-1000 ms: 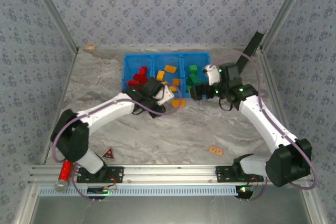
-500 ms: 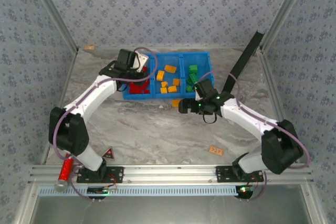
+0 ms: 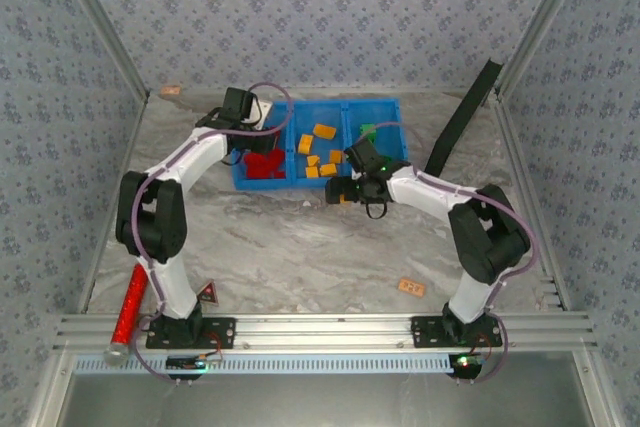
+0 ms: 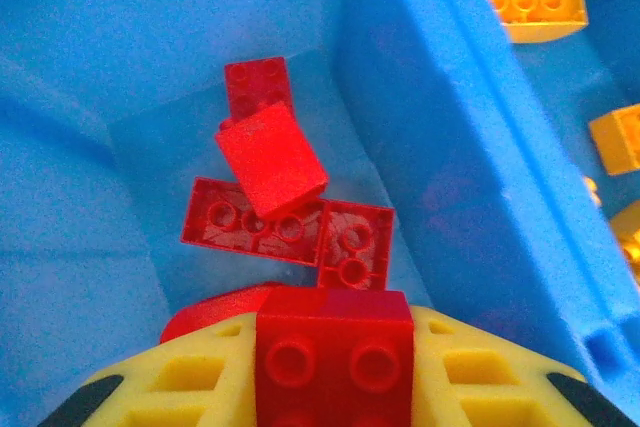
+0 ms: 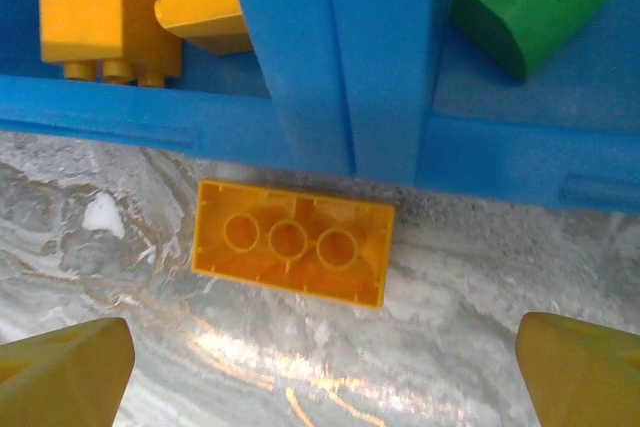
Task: Sort the legos into containers by color
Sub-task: Place the lego in the container, then pick up the lego from the center of the table.
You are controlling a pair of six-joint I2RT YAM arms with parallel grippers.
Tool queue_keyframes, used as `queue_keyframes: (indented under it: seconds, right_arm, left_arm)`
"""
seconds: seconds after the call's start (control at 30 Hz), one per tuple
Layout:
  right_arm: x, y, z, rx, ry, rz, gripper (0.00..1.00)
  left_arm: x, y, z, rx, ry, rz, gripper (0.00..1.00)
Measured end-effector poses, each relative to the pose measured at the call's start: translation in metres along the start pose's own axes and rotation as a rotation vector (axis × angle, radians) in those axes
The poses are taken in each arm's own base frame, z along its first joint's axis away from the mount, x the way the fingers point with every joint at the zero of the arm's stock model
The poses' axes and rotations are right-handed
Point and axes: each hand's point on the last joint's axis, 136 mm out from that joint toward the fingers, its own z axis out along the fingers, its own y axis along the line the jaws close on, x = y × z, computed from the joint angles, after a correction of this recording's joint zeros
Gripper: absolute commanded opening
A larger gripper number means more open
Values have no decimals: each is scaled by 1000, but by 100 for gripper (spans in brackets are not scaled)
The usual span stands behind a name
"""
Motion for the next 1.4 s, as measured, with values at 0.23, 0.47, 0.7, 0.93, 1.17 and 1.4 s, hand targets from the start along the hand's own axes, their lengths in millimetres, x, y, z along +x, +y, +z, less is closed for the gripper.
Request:
queue_keyframes:
  seconds: [0.23, 0.47, 0.7, 0.93, 1.17, 1.4]
  right_arm:
    - [-2, 3, 19, 9, 11, -22, 100]
    - [-13, 12, 25, -4, -21, -34, 100]
    - [-20, 18, 31, 12, -33, -47, 99]
    - [-17, 23, 32, 28, -38, -75, 96]
    - [-17, 19, 34, 78, -53, -92, 91]
    - [-7, 22, 35, 135, -54, -136, 91]
  left_arm:
    - [-6, 3, 13, 3, 1, -5, 24]
    - [-8, 1, 16, 19, -3, -4, 28]
    - [-9, 0, 16, 26, -6, -13, 46]
    - [-9, 0, 16, 29, -8, -18, 47]
    - [-9, 0, 16, 29, -7, -21, 48]
    - [-4, 0, 16, 30, 1, -22, 48]
